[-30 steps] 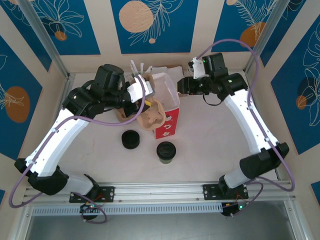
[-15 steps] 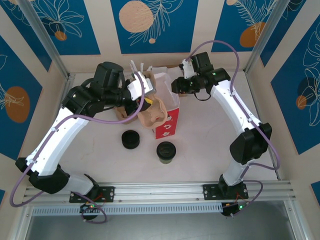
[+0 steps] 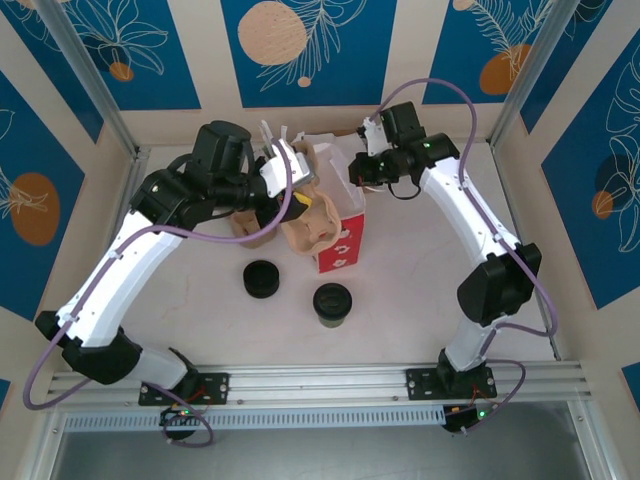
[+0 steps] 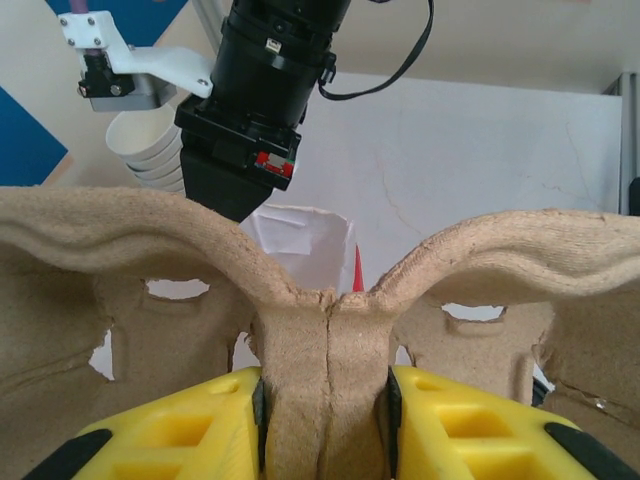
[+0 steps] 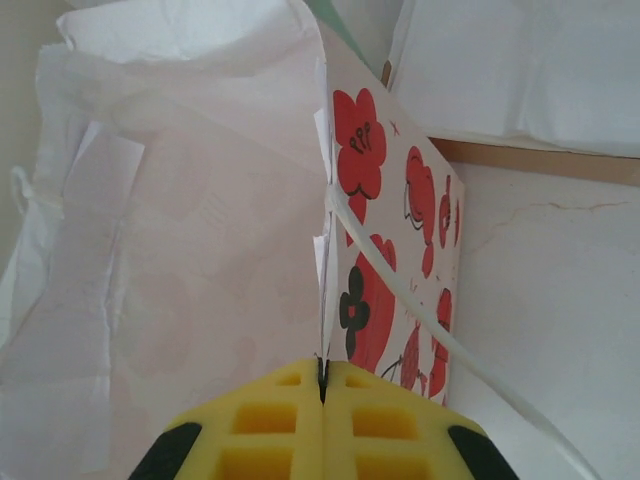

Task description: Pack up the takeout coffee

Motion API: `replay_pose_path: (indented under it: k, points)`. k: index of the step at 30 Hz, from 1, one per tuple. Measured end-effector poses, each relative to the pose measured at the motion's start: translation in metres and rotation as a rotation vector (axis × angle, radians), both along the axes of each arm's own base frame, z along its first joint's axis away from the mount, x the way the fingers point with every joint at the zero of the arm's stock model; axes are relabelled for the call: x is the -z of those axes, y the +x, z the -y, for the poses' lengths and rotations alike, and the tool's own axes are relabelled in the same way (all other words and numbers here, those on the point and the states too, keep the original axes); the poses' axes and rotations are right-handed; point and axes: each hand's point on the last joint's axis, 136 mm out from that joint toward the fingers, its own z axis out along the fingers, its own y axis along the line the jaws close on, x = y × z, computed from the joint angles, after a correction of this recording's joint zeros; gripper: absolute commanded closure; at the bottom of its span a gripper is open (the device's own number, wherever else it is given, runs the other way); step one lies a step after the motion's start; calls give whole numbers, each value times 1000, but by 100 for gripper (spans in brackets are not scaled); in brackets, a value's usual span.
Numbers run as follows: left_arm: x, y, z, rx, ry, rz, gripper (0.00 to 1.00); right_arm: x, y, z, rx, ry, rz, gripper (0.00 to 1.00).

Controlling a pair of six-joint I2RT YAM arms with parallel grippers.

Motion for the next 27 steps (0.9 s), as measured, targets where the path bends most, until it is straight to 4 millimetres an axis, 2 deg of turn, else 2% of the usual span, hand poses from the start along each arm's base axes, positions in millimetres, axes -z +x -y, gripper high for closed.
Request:
replay_pose_path:
  k: [4, 7, 11, 14, 21, 27]
  points:
    - [-7, -1, 6, 12, -42, -7, 66, -15, -8, 11, 14, -4, 27, 100]
    - [-11, -1, 10, 21, -71, -19, 66, -34, -16, 22, 28, 1, 65, 100]
    - [-13, 1, 18, 29, -101, -31, 66, -57, -34, 39, 54, -4, 126, 100]
    - [-12, 2, 26, 38, -116, -44, 66, -66, -50, 54, 78, -10, 152, 100]
    - [0, 0, 52, 78, -120, -93, 66, -58, -85, 81, 125, -27, 143, 100]
    - [15, -5, 77, 129, -113, -151, 66, -27, -104, 101, 180, -47, 76, 100]
